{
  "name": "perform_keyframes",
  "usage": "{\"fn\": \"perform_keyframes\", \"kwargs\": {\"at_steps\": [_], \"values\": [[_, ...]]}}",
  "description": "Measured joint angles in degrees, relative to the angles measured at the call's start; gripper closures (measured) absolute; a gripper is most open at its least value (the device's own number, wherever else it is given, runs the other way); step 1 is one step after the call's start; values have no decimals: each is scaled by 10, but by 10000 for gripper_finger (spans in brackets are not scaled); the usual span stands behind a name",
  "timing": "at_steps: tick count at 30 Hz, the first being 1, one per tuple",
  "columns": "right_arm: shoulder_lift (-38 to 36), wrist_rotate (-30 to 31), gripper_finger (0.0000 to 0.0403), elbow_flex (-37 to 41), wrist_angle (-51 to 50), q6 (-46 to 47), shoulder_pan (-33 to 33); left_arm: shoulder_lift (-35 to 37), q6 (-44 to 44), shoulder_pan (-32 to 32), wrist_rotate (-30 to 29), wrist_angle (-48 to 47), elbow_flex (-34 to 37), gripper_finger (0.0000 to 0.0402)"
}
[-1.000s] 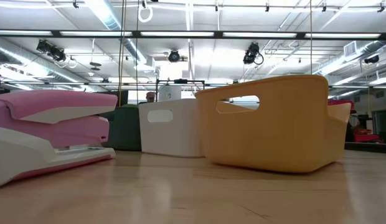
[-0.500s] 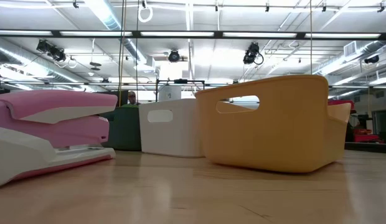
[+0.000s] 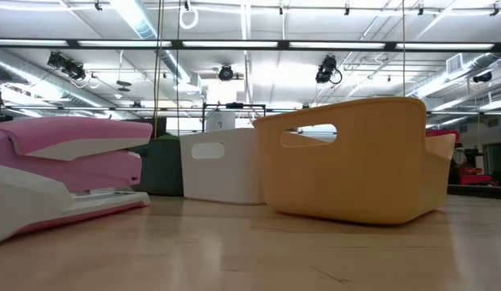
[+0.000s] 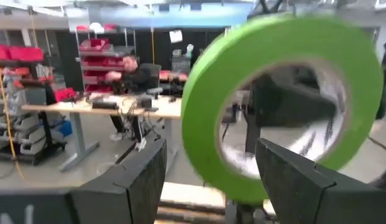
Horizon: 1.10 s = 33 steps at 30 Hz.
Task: Pick and place Stapler, Stapler remover, tape
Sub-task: Put the green tape into the blue bin
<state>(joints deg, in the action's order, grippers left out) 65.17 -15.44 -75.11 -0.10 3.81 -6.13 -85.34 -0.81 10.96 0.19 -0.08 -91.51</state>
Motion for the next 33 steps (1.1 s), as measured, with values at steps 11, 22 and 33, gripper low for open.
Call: {"fn": "perform_keyframes", "kwargs": {"at_steps": [11,22,33], "values": [[0,0,314,0,-1,-6,0,-2,-23,-3,-28,-1,-1,154],[0,15,314,0,-14,-6,0,-27,-49,-3,-51,30,0,154],[1,15,314,0,-19,-11,0,-34,-58,-3,-45,50,0,154]]}}
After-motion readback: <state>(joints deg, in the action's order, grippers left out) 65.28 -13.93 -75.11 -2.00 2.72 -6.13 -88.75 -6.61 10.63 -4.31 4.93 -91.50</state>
